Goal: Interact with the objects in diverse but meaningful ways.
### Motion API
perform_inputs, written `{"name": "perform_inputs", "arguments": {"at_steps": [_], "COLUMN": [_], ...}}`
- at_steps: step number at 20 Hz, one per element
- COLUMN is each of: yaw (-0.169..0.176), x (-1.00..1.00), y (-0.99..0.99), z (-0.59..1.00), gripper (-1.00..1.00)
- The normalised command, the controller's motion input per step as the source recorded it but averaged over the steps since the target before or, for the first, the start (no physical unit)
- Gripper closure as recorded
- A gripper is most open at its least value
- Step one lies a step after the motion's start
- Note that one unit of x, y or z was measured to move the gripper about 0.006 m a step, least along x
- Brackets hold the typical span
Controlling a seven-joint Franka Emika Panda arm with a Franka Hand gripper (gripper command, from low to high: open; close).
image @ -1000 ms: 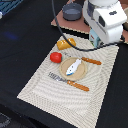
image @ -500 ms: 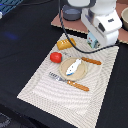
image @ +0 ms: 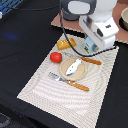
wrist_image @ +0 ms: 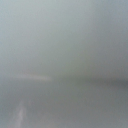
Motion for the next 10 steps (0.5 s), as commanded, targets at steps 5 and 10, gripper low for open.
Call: {"name": "perform_inputs", "arguments": {"at_steps": [5, 10], "yaw": [0.057, 0.009], "x": [-0.08, -0.12], "y": [-0.11, -0.61], "z": [0.84, 0.33], "gripper": [-1.00, -1.00]}}
